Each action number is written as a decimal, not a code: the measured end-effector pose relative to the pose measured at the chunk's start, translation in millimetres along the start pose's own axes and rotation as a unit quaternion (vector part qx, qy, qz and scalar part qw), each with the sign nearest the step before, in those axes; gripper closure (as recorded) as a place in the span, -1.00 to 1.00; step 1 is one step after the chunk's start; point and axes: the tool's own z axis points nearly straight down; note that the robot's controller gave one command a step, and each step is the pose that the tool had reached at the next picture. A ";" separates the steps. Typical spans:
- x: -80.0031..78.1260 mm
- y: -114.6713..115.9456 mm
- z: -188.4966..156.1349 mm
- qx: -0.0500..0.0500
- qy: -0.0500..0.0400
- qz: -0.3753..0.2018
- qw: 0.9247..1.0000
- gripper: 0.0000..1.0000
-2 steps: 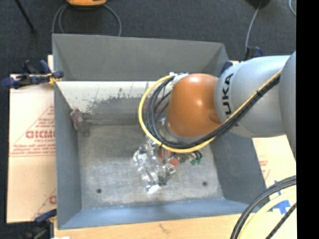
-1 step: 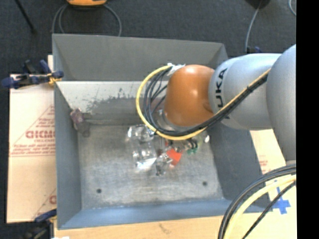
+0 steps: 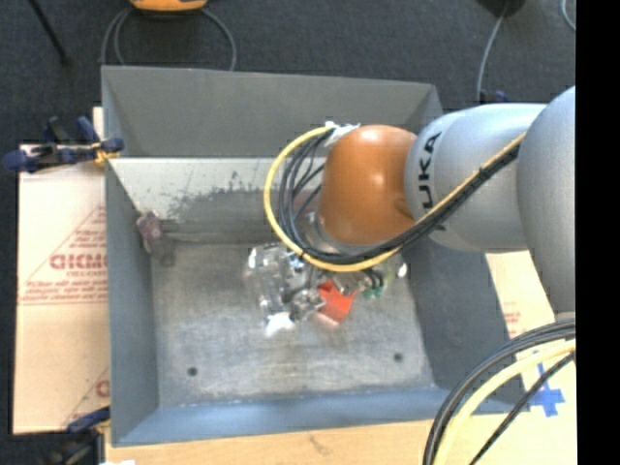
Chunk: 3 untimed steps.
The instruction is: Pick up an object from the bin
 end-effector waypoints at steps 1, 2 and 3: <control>-12.2 -24.4 -144.6 0.004 -0.004 -0.044 0.999 1.00; -10.8 -22.4 -139.2 0.000 0.000 -0.044 0.999 -1.00; -10.4 -81.3 -22.5 0.000 0.004 -0.009 1.000 -1.00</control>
Offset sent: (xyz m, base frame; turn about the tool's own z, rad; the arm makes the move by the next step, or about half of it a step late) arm 0.0170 -0.0164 0.1383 -0.0914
